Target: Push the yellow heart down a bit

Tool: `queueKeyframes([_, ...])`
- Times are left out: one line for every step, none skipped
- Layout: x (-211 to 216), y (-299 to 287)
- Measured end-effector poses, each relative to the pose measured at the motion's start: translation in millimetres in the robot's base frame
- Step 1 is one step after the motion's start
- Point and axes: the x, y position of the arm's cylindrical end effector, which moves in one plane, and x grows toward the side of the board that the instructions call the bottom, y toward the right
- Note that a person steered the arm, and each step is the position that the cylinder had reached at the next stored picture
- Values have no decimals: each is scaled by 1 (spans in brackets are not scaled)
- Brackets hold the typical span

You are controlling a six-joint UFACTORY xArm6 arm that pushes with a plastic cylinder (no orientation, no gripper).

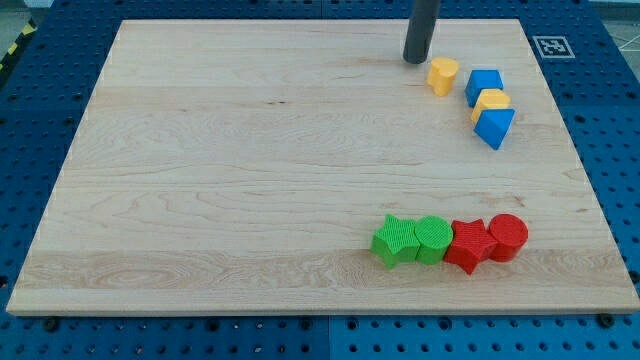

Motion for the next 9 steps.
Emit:
queueKeyframes([-1,0])
queueKeyframes([-2,24])
queueKeyframes([-1,32])
queueKeyframes([3,32])
queueKeyframes([12,32])
queueKeyframes([21,32])
queueKeyframes([28,32])
queueKeyframes([30,32])
queueKeyframes([31,32])
